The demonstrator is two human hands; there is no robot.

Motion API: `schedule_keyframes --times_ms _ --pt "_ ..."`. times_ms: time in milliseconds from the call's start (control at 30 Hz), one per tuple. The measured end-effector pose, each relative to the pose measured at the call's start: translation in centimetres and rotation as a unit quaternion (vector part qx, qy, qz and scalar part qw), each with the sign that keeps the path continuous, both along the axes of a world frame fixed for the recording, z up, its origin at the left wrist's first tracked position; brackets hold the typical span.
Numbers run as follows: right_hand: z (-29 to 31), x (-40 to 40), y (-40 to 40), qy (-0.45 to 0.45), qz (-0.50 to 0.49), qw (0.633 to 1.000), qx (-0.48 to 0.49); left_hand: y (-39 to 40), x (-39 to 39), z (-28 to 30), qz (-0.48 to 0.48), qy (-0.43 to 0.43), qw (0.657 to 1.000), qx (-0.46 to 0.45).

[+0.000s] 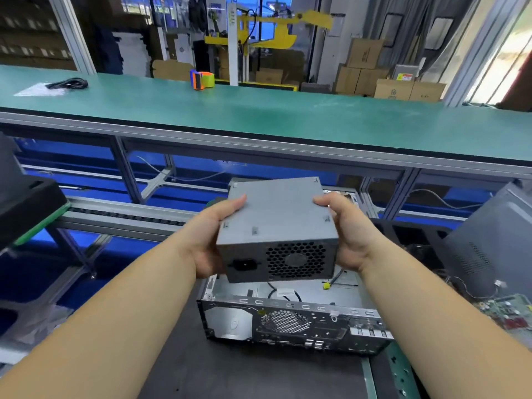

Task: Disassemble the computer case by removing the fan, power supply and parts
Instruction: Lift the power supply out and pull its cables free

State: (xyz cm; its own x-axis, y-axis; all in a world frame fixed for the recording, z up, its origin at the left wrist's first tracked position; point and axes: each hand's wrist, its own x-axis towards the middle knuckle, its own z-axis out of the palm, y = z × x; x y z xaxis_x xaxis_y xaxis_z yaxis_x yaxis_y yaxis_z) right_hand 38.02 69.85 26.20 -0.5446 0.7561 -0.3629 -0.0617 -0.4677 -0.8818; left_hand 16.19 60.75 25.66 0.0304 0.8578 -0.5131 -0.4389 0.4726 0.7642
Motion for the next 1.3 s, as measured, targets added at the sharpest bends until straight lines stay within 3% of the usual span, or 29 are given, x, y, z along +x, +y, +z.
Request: schedule_keyframes --times_ms 267,400,533,733,867,1200,1300 --pt "-0.2 0.7 -0.1 0.110 0.050 0.992 0.046 -1.5 -0.3 3.1 0.041 0.088 0.985 0.143" --pt "-0.2 1.3 -0.3 0.060 0.068 0.993 0.074 -1.7 0.8 4.0 0.020 0.210 0.948 0.238" --pt "-0.5 3.2 0.2 0.032 0.061 0.990 0.121 -1.6 2.5 3.9 0.038 0.285 0.918 0.273" --pt "-0.4 7.3 1.5 -0.005 0.021 0.988 0.152 -1.1 4.8 4.2 0.046 0.496 0.814 0.298" --pt "0.0 10.4 2.7 -0.009 -0.010 0.983 0.182 -0.8 6.9 5.2 0.052 0.560 0.755 0.338" --pt "0.1 14.7 4.4 -0.033 -0.055 0.974 0.217 1.4 10.8 5.1 0.038 0.474 0.802 0.360" --pt "-0.9 14.6 4.9 -0.061 -0.057 0.972 0.219 1.0 9.7 5.1 0.041 0.523 0.780 0.341"
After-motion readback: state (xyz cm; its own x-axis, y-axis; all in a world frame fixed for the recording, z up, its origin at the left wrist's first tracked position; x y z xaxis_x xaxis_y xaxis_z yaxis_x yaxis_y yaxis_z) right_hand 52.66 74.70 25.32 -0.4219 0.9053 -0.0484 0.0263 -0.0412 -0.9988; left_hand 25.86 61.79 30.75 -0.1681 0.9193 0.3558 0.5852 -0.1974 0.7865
